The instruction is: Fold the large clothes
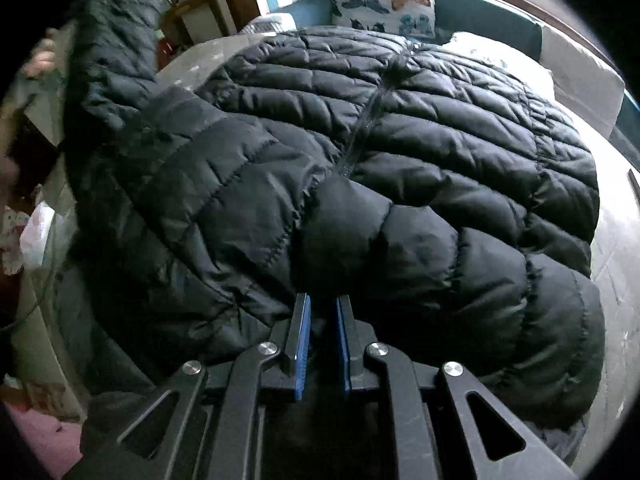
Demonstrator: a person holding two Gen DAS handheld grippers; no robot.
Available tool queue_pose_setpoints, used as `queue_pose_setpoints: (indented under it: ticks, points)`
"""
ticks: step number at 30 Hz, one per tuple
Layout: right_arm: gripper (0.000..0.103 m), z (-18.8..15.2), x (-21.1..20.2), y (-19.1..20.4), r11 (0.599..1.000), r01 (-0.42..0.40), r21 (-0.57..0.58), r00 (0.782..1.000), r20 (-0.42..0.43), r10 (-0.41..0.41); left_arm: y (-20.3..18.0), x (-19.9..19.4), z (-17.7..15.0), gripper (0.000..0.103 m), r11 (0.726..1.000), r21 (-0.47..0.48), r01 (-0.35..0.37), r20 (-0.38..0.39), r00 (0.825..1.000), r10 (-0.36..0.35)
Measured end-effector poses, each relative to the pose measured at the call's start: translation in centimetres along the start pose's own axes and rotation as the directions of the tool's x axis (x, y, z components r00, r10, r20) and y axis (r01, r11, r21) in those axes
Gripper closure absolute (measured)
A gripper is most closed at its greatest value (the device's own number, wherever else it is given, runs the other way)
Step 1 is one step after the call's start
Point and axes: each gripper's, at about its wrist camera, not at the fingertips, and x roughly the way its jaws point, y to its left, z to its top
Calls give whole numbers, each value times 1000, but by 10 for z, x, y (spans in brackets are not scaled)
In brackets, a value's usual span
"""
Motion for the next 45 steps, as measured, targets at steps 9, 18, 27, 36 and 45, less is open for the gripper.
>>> queue_pose_setpoints:
  ticks: [9, 18, 27, 36, 45]
  points:
    - [88, -17, -81, -8, 999, -31, 27, 986, 165, 26, -144, -83, -27, 92, 967, 218, 135, 59, 987, -151]
    - [88, -75, -119, -66, 983, -4, 186, 967, 251, -44, -304, -96, -144, 92, 892, 346, 292, -113, 956, -269]
    - [88, -132, -112, -113, 937, -45, 346, 968, 247, -45, -422, -56, -321, 92, 816, 377, 438, -437, 861, -260]
    - [88, -154, -116, -126, 911, -42, 411, 972, 228, -58, -445, -39, -435, 50, 717, 507, 478, -571, 809, -135]
    - [31, -116, -163, -114, 940, -122, 318, 937, 349, 3, -391, -86, -358, 10, 735, 430, 525, -511, 812, -281]
